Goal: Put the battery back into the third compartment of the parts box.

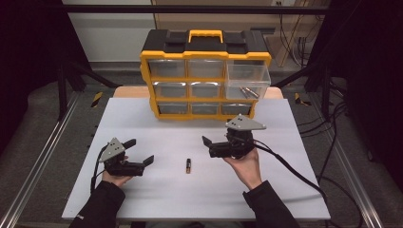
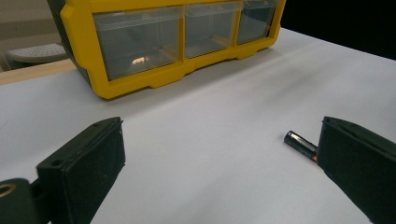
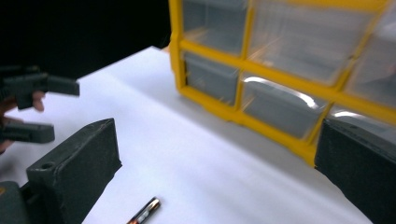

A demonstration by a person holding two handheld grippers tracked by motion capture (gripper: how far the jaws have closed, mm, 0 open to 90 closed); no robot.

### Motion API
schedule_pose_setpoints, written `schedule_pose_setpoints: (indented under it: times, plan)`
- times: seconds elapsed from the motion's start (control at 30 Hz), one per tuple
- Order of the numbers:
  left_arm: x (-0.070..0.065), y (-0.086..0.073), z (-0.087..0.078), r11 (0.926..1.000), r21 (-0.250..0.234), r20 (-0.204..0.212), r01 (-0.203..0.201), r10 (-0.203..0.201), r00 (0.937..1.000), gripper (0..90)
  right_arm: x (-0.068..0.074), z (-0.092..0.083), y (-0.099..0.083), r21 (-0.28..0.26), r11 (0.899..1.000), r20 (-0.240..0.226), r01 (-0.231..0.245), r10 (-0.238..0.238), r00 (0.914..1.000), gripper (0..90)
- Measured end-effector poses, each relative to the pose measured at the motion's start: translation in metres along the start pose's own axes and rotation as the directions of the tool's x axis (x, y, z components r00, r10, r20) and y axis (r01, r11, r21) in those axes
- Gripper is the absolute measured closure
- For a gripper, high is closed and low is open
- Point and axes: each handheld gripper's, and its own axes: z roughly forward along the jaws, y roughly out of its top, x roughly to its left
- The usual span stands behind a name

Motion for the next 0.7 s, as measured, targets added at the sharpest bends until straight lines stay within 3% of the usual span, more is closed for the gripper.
schedule_pose_setpoints:
  times: [0.33,0.7]
  plan:
    - [0.0,0.0,0.0,1.0,0.0,0.0,0.0,0.0,1.0,0.8,0.019,0.038,-0.029,0.105,0.994,-0.037,0.018,-0.014,0.9992,0.6]
    - [0.0,0.0,0.0,1.0,0.002,0.0,0.0,0.0,1.0,0.7,0.032,0.078,-0.064,0.241,0.97,-0.081,0.028,-0.009,0.9967,2.0]
